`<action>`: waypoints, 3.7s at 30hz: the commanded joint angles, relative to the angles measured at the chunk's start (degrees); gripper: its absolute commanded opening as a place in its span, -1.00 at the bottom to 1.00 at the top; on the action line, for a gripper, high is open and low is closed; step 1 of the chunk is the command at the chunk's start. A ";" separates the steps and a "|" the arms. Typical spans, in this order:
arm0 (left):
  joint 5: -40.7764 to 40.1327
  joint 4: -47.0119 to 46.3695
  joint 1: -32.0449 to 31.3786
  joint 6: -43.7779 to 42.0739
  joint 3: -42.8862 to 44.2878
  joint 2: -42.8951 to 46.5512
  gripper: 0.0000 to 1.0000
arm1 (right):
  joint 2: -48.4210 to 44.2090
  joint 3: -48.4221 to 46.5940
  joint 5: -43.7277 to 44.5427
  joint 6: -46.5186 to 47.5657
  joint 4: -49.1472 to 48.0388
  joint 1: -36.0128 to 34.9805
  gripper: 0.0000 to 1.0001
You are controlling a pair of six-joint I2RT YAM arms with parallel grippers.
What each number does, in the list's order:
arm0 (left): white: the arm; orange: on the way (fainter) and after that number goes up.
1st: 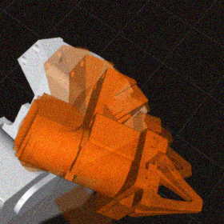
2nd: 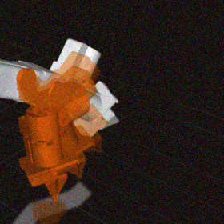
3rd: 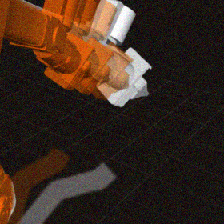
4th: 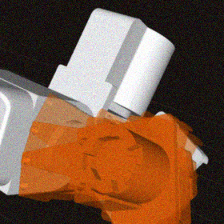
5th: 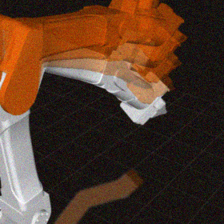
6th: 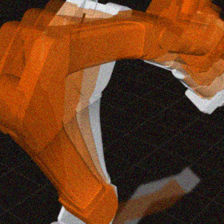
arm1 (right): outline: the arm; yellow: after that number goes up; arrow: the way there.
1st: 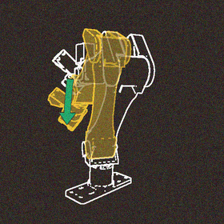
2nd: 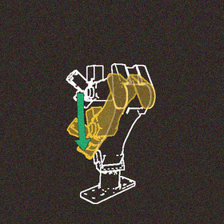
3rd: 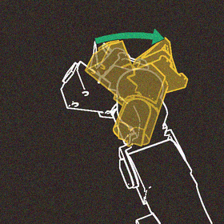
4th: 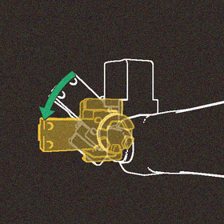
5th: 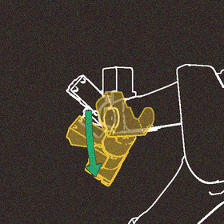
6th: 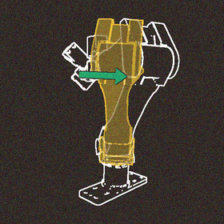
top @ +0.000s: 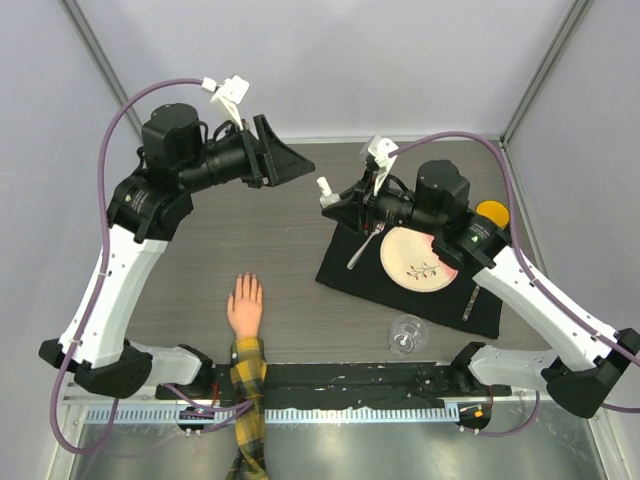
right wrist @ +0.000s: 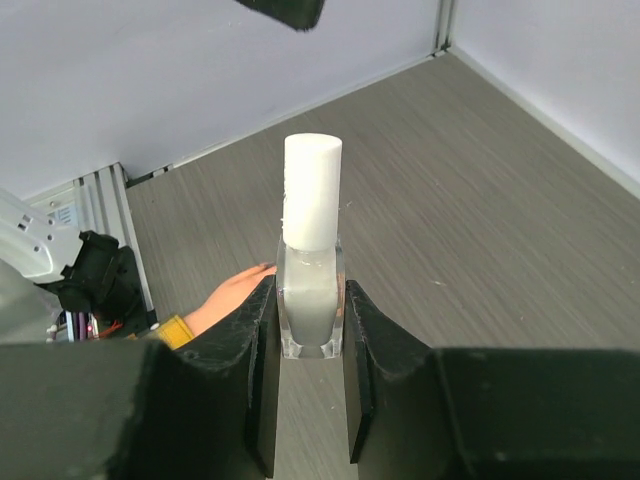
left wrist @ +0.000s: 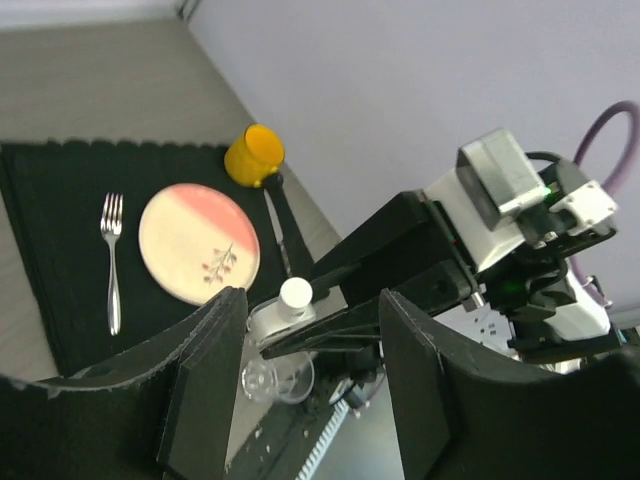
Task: Paint the nails
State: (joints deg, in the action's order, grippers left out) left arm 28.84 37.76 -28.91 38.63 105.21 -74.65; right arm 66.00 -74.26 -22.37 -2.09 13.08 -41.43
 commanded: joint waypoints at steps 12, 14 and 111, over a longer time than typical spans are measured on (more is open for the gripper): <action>-2.30 20.51 -3.26 -8.84 10.01 -4.27 0.21 | 1.33 -3.35 -0.48 0.42 3.62 0.30 -1.00; -2.38 20.51 -4.13 -8.93 10.37 -4.89 0.25 | 1.33 -3.52 -0.57 0.51 3.62 0.30 -1.00; -6.96 17.35 -6.86 -6.29 16.26 -10.95 -1.00 | 0.62 -1.68 -2.33 0.07 2.21 0.21 -1.00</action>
State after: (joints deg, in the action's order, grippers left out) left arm 22.06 57.82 -35.68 32.29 120.73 -87.96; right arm 67.37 -75.33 -23.31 -1.67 18.06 -41.39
